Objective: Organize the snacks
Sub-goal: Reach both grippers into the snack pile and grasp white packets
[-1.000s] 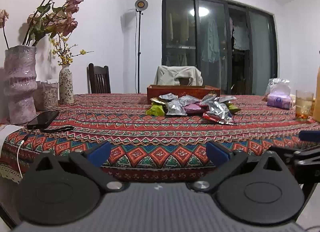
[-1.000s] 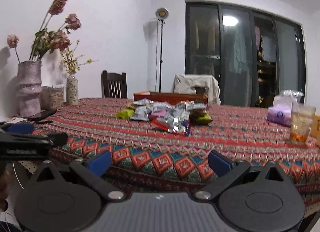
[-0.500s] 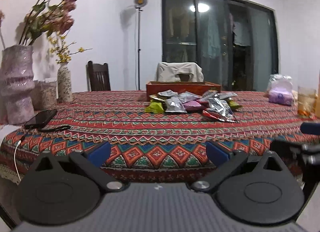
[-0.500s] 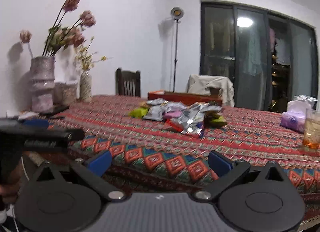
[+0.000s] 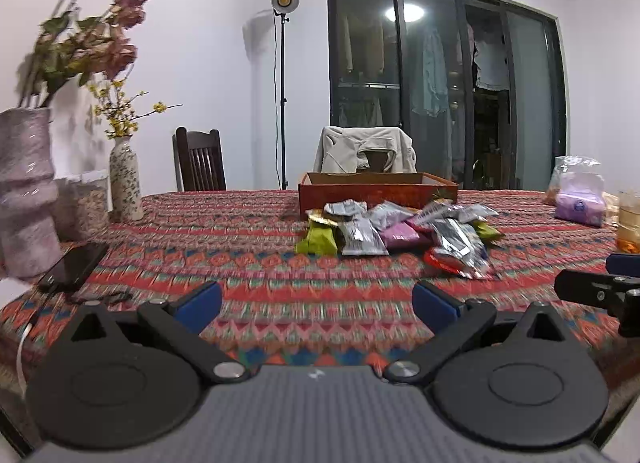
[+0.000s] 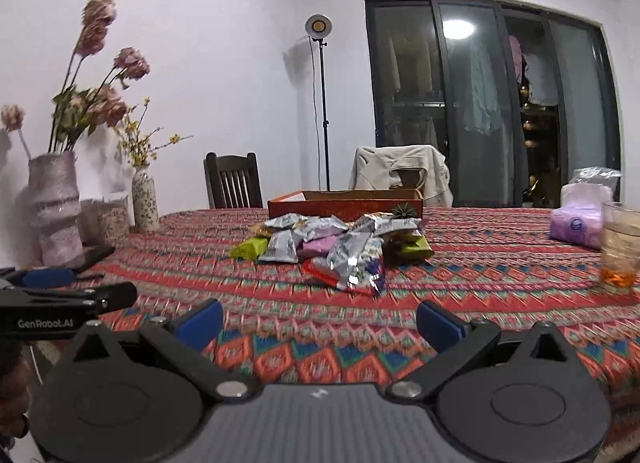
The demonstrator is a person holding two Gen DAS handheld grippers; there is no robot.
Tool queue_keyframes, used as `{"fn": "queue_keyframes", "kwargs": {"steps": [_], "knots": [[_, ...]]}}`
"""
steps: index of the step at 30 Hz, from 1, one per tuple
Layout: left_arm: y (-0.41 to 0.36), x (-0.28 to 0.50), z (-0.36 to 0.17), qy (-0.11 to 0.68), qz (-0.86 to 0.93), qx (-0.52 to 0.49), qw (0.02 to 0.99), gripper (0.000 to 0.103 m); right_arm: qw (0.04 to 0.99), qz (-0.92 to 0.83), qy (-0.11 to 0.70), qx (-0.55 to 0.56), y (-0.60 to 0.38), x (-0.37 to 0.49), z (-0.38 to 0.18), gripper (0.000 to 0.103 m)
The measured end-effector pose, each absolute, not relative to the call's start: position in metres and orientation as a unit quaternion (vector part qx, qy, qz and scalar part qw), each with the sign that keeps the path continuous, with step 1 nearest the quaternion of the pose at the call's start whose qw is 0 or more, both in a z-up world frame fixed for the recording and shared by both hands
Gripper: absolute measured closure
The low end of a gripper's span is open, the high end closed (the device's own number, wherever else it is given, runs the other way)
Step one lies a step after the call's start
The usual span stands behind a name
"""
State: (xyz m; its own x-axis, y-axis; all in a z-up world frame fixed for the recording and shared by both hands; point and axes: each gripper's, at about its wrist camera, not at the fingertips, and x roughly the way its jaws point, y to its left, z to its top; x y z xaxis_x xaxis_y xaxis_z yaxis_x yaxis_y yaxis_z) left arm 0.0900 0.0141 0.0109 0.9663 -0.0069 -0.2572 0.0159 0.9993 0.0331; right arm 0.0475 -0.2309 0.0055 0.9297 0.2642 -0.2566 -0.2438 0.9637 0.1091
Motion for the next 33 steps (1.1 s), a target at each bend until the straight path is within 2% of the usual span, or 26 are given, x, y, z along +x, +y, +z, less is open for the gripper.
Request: {"fn": "queue_keyframes", "kwargs": {"steps": [10, 15, 18, 22, 24, 33], "knots": [[-0.003, 0.210, 0.018, 0.175, -0.007, 0.028, 0.984, 0.000, 0.972, 0.108, 0.201, 0.052, -0.261, 0.189, 0.006, 0.002], [-0.011, 0.264, 0.017, 0.215, -0.015, 0.029, 0.976, 0.000, 0.967, 0.107, 0.226, 0.056, -0.271, 0.243, 0.005, 0.017], [-0.016, 0.290, 0.019, 0.225, -0.032, 0.034, 0.973, 0.000, 0.964, 0.110, 0.237, 0.056, -0.275, 0.268, 0.005, 0.019], [-0.020, 0.329, 0.016, 0.255, -0.033, 0.041, 0.965, 0.009, 0.962, 0.114, 0.242, 0.055, -0.275, 0.299, 0.004, 0.022], [-0.019, 0.347, 0.013, 0.279, -0.040, 0.032, 0.959, 0.013, 0.959, 0.118, 0.249, 0.058, -0.276, 0.313, 0.002, 0.028], [-0.016, 0.389, 0.023, 0.280, -0.038, 0.044, 0.958, 0.014, 0.961, 0.119, 0.249, 0.022, -0.265, 0.350, 0.013, 0.028]]}}
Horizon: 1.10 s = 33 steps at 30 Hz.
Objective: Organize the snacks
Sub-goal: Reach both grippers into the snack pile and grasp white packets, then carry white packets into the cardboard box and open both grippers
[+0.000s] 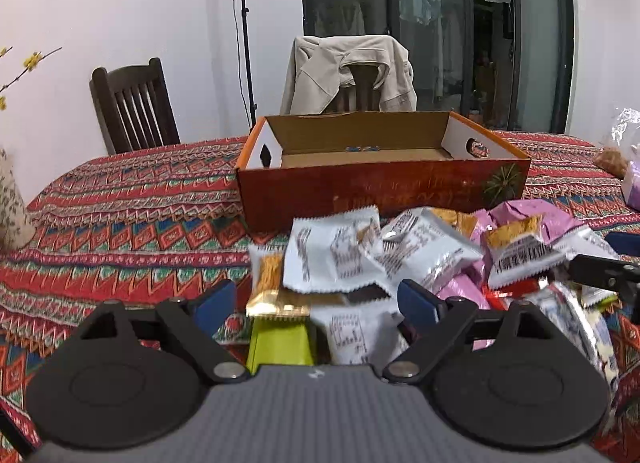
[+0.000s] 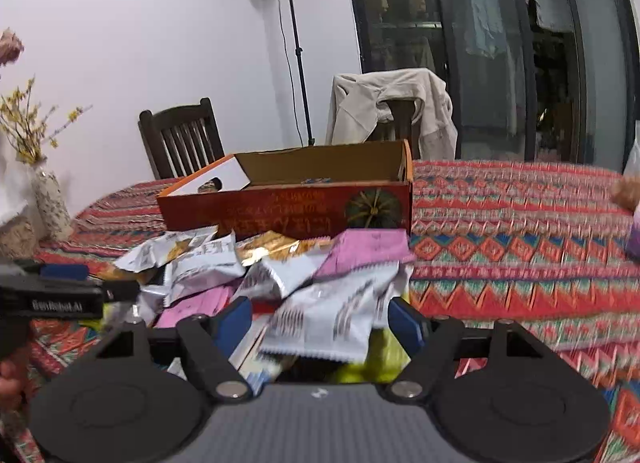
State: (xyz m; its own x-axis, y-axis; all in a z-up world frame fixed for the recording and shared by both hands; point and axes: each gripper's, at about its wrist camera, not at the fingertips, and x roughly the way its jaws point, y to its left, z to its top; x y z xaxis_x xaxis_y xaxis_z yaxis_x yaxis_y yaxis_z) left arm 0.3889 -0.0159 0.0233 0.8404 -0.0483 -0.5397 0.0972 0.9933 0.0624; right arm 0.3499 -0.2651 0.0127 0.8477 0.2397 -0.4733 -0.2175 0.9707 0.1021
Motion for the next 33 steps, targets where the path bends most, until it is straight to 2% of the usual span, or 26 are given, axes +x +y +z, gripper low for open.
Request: {"fn": "queue_keyframes", "kwargs": {"steps": [4, 5, 6, 7, 8, 12, 13, 14, 20, 25, 33], "knots": [[-0.026, 0.380, 0.023, 0.290, -0.052, 0.025, 0.955, 0.020, 0.960, 0.117, 0.256, 0.002, -0.257, 0.361, 0.014, 0.030], [-0.030, 0.378, 0.021, 0.294, -0.052, 0.023, 0.954, 0.024, 0.959, 0.112, 0.261, -0.009, -0.255, 0.364, 0.012, 0.036], [-0.034, 0.376, 0.017, 0.300, -0.050, 0.023, 0.952, 0.032, 0.958, 0.106, 0.266, -0.017, -0.255, 0.366, 0.011, 0.044], [-0.038, 0.376, 0.013, 0.306, -0.047, 0.025, 0.950, 0.043, 0.958, 0.102, 0.269, -0.015, -0.257, 0.366, 0.010, 0.046], [-0.043, 0.375, 0.008, 0.314, -0.046, 0.028, 0.948, 0.046, 0.957, 0.099, 0.272, -0.008, -0.261, 0.367, 0.009, 0.049], [-0.051, 0.373, 0.002, 0.305, -0.030, 0.037, 0.951, 0.047, 0.956, 0.080, 0.281, 0.008, -0.282, 0.362, 0.005, 0.055], [-0.051, 0.373, 0.002, 0.304, -0.026, 0.036, 0.952, 0.052, 0.956, 0.081, 0.282, 0.014, -0.287, 0.361, 0.003, 0.056], [-0.051, 0.372, 0.003, 0.303, -0.024, 0.034, 0.952, 0.068, 0.955, 0.085, 0.283, 0.021, -0.290, 0.362, 0.003, 0.057], [-0.047, 0.345, 0.011, 0.304, -0.025, 0.025, 0.952, 0.069, 0.961, 0.106, 0.255, 0.030, -0.298, 0.340, 0.015, 0.060], [-0.049, 0.295, 0.036, 0.276, -0.028, 0.029, 0.960, 0.069, 0.965, 0.128, 0.227, 0.034, -0.303, 0.295, 0.031, 0.060], [-0.046, 0.248, 0.053, 0.283, -0.006, 0.020, 0.959, 0.069, 0.961, 0.160, 0.219, 0.054, -0.309, 0.226, 0.036, 0.060]]}}
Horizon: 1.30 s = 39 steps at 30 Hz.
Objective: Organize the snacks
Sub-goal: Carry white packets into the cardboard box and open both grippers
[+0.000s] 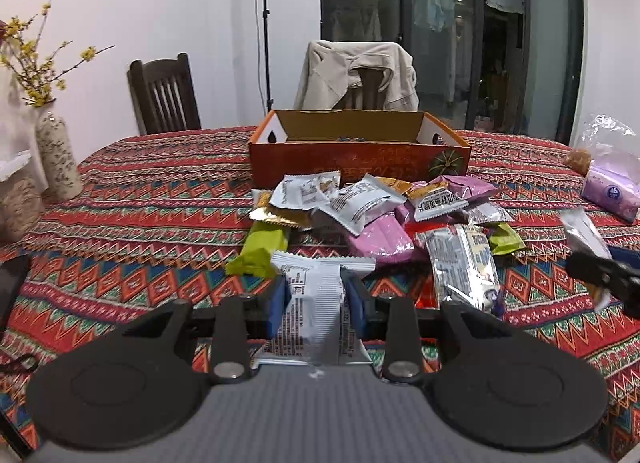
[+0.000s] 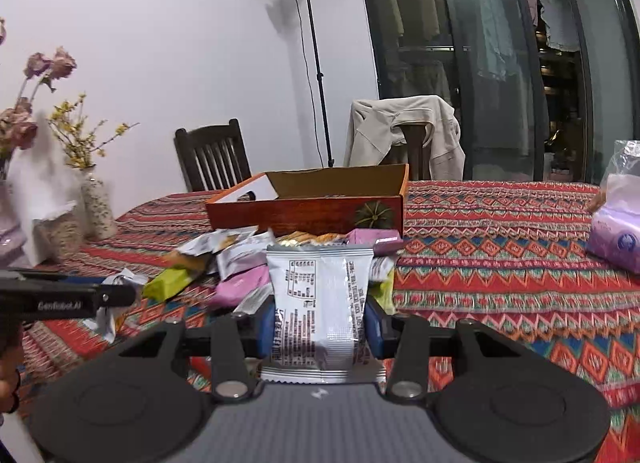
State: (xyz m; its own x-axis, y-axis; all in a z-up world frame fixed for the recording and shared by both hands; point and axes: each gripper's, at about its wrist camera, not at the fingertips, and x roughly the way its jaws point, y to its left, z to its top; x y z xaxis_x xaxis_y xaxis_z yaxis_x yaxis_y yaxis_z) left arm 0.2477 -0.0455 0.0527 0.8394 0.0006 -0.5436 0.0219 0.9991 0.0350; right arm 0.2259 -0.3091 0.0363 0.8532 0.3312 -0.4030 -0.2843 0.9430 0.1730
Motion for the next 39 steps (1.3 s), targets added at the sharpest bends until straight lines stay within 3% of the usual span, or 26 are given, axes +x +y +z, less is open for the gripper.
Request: {"fn": "queue_keyframes", "kwargs": {"steps": [11, 20, 26, 30, 39], "knots": [[-0.047, 0.244, 0.084, 0.251, -0.040, 0.022, 0.967, 0.069, 0.967, 0.152, 0.188, 0.076, -0.321, 0.195, 0.045, 0.060], [-0.023, 0.307, 0.116, 0.215, -0.062, 0.008, 0.975, 0.069, 0.971, 0.165, 0.160, 0.060, -0.320, 0.244, 0.082, 0.060], [-0.007, 0.412, 0.143, 0.206, -0.070, 0.016, 0.976, 0.069, 0.969, 0.184, 0.158, 0.046, -0.314, 0.340, 0.123, 0.060], [-0.007, 0.512, 0.141, 0.240, -0.081, 0.028, 0.967, 0.069, 0.958, 0.197, 0.203, 0.049, -0.306, 0.440, 0.134, 0.060], [-0.013, 0.696, 0.068, 0.345, -0.038, 0.063, 0.936, 0.069, 0.928, 0.120, 0.354, 0.006, -0.268, 0.656, 0.077, 0.060]]}}
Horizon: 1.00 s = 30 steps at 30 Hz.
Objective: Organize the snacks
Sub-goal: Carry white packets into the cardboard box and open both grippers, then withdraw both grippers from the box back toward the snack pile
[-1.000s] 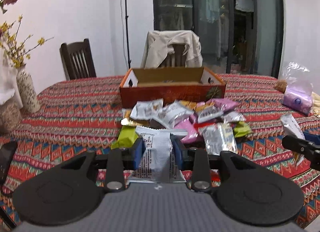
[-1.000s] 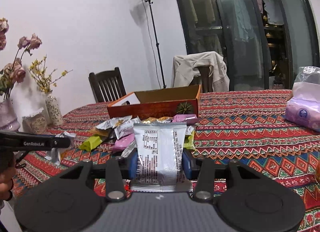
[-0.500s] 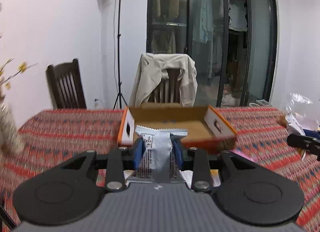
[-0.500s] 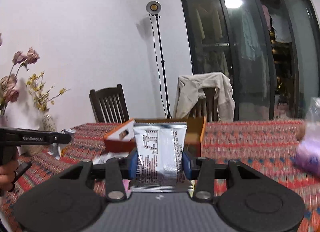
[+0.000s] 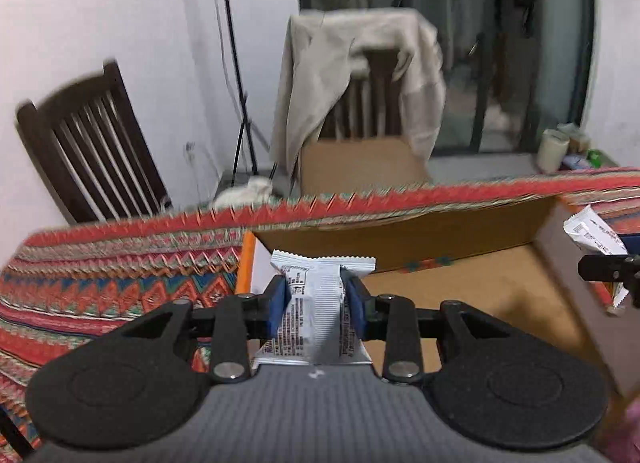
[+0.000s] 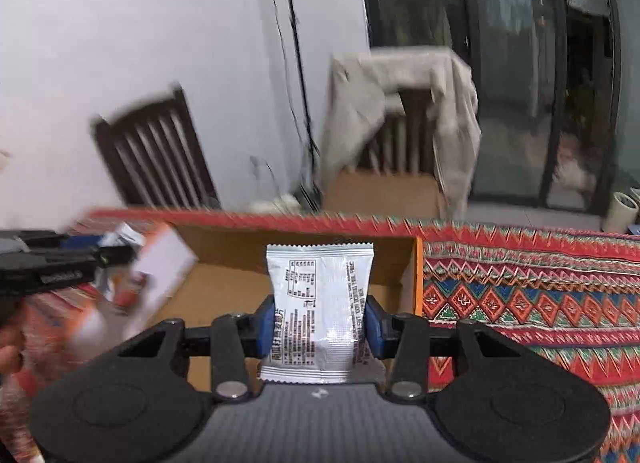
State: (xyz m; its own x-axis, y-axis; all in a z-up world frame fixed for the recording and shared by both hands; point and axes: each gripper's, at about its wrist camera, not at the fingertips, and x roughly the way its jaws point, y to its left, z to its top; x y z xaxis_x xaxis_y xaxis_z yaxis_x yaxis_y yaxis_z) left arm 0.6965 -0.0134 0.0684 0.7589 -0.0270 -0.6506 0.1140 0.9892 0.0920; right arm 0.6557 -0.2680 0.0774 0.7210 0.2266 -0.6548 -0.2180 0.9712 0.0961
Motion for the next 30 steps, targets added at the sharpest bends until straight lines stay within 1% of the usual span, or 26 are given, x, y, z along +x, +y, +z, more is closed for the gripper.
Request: {"fn": "queue_keyframes", "kwargs": {"steps": [2, 4, 6, 7, 8, 9, 10, 11, 12, 14, 17, 21, 23, 27, 30], "knots": [[-0.013, 0.713, 0.055, 0.360, -0.032, 0.071, 0.930, 0.069, 0.920, 0.092, 0.378, -0.031, -0.254, 0.688, 0.060, 0.059], [-0.014, 0.723, 0.046, 0.367, -0.035, 0.082, 0.926, 0.068, 0.913, 0.089, 0.395, -0.046, -0.242, 0.706, 0.045, 0.059], [-0.014, 0.729, 0.038, 0.376, -0.037, 0.082, 0.922, 0.063, 0.908, 0.080, 0.400, -0.101, -0.225, 0.718, 0.034, 0.060], [-0.013, 0.732, 0.036, 0.383, -0.038, 0.080, 0.919, 0.056, 0.904, 0.069, 0.401, -0.131, -0.218, 0.724, 0.028, 0.059], [-0.011, 0.731, 0.037, 0.382, -0.041, 0.074, 0.920, 0.049, 0.901, 0.062, 0.405, -0.142, -0.215, 0.730, 0.023, 0.056], [-0.010, 0.729, 0.039, 0.372, -0.048, 0.069, 0.924, 0.043, 0.898, 0.062, 0.412, -0.143, -0.214, 0.735, 0.019, 0.049], [-0.010, 0.727, 0.040, 0.366, -0.052, 0.067, 0.927, 0.028, 0.893, 0.063, 0.423, -0.143, -0.212, 0.739, 0.016, 0.046], [-0.011, 0.727, 0.041, 0.361, -0.055, 0.066, 0.929, 0.025, 0.894, 0.066, 0.420, -0.146, -0.210, 0.739, 0.017, 0.039], [-0.011, 0.728, 0.041, 0.360, -0.056, 0.066, 0.929, 0.025, 0.896, 0.064, 0.415, -0.148, -0.209, 0.737, 0.018, 0.026], [-0.012, 0.728, 0.040, 0.365, -0.056, 0.069, 0.927, 0.025, 0.898, 0.070, 0.409, -0.148, -0.211, 0.736, 0.018, 0.022], [-0.016, 0.731, 0.041, 0.376, -0.059, 0.076, 0.922, 0.021, 0.901, 0.068, 0.404, -0.146, -0.211, 0.733, 0.020, 0.022], [-0.010, 0.723, 0.055, 0.383, -0.064, 0.061, 0.919, 0.021, 0.906, 0.076, 0.394, -0.139, -0.216, 0.724, 0.031, 0.022], [-0.003, 0.709, 0.072, 0.377, -0.061, 0.051, 0.923, 0.018, 0.908, 0.086, 0.389, -0.128, -0.222, 0.715, 0.046, 0.022], [0.008, 0.672, 0.118, 0.359, -0.067, 0.035, 0.930, 0.017, 0.918, 0.099, 0.371, -0.102, -0.232, 0.682, 0.089, 0.021], [0.013, 0.633, 0.157, 0.341, -0.070, 0.032, 0.937, 0.010, 0.924, 0.103, 0.356, -0.090, -0.240, 0.651, 0.126, 0.017]]}}
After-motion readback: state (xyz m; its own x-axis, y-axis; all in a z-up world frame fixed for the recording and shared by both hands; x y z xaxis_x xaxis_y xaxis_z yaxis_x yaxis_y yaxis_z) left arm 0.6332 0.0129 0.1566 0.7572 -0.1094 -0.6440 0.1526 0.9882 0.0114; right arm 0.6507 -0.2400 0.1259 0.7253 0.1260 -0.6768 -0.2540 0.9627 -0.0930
